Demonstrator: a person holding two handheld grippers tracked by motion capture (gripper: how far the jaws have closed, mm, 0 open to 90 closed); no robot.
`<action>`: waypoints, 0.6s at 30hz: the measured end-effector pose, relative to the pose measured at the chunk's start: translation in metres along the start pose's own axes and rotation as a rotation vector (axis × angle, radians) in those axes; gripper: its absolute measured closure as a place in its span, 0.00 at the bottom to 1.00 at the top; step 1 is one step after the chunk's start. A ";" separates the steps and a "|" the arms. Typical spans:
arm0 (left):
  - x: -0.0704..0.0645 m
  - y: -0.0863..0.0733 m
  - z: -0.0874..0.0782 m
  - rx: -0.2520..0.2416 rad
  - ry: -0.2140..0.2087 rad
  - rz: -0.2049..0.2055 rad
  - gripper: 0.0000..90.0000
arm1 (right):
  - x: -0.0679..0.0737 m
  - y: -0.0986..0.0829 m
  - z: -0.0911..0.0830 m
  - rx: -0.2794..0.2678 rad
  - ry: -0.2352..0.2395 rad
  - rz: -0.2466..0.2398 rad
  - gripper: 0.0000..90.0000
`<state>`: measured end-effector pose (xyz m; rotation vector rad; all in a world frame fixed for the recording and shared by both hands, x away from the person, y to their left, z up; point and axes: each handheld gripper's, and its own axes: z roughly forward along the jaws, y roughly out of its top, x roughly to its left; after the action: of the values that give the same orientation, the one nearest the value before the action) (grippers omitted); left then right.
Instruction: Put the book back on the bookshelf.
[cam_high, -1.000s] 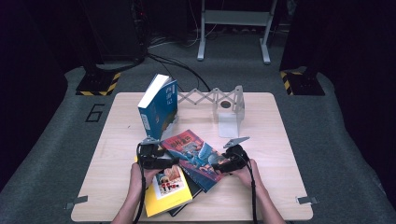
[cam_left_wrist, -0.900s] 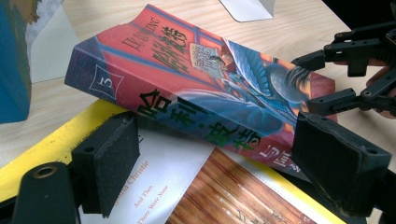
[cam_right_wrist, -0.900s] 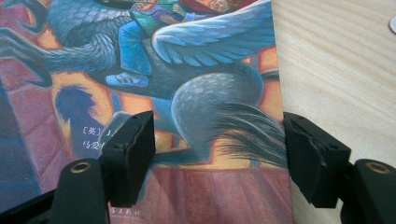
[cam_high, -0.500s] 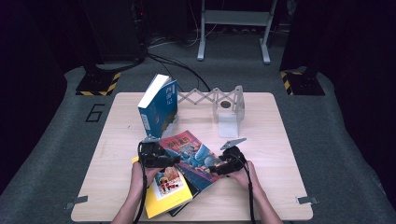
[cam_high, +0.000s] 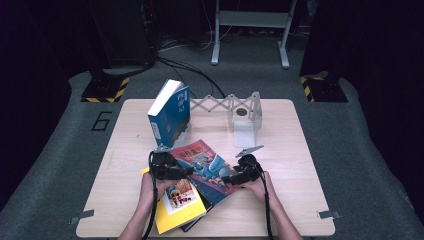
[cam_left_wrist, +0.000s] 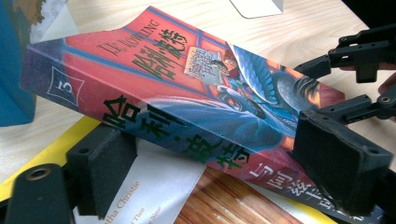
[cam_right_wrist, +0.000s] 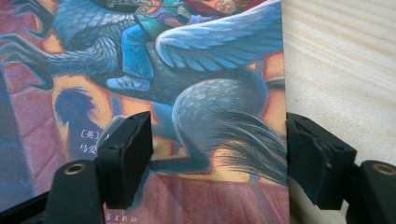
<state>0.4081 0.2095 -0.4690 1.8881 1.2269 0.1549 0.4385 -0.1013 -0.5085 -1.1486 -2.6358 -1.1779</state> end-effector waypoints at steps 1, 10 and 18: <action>0.000 0.000 0.000 0.000 0.000 0.000 0.18 | 0.000 0.000 0.000 0.000 0.000 0.000 0.30; 0.001 0.000 0.002 -0.015 -0.064 -0.028 0.32 | 0.003 -0.003 -0.001 -0.027 -0.037 -0.007 0.36; 0.003 -0.001 0.001 -0.019 -0.097 -0.032 0.40 | 0.001 -0.006 -0.004 -0.048 -0.035 0.017 0.39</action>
<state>0.4089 0.2115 -0.4710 1.8377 1.1850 0.0571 0.4329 -0.1058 -0.5087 -1.2075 -2.6315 -1.2366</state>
